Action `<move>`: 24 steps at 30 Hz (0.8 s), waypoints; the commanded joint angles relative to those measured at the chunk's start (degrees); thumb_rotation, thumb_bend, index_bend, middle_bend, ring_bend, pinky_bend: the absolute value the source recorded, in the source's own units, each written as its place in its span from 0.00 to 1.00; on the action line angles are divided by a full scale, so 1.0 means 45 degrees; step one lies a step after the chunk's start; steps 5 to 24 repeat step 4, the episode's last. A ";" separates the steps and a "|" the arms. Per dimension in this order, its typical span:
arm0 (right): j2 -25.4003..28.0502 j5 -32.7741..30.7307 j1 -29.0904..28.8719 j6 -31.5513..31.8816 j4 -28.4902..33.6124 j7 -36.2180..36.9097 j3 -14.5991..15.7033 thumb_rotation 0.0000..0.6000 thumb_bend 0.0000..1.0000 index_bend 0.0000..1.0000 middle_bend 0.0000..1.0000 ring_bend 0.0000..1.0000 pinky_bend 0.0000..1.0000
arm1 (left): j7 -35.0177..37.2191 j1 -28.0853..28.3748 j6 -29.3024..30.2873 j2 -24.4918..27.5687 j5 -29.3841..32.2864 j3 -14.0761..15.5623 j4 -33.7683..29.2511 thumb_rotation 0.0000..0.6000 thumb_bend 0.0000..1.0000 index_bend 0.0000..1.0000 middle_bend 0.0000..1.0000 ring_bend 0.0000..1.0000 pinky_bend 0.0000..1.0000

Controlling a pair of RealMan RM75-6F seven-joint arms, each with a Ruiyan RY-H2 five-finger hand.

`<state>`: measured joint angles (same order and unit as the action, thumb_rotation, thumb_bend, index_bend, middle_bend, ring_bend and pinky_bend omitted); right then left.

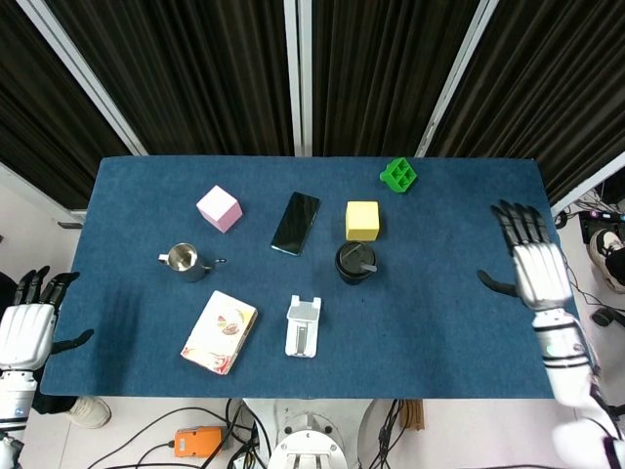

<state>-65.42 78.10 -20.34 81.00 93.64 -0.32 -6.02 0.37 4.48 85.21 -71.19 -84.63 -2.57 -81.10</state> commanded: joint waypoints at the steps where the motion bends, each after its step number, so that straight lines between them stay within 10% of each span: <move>1: 0.0864 -0.0686 0.1506 0.0360 0.0819 0.0035 0.0709 1.00 0.32 0.00 0.08 0.00 0.00 | 0.0046 -0.0059 0.0062 -0.0062 0.0046 -0.0007 0.0038 1.00 0.03 0.15 0.17 0.00 0.00; 24: 0.0847 -0.0453 0.1887 0.0524 0.0656 0.0477 0.0852 1.00 0.32 0.01 0.08 0.00 0.00 | 0.0181 -0.0133 0.0106 -0.0145 0.0137 -0.0020 0.0097 1.00 0.03 0.15 0.17 0.00 0.00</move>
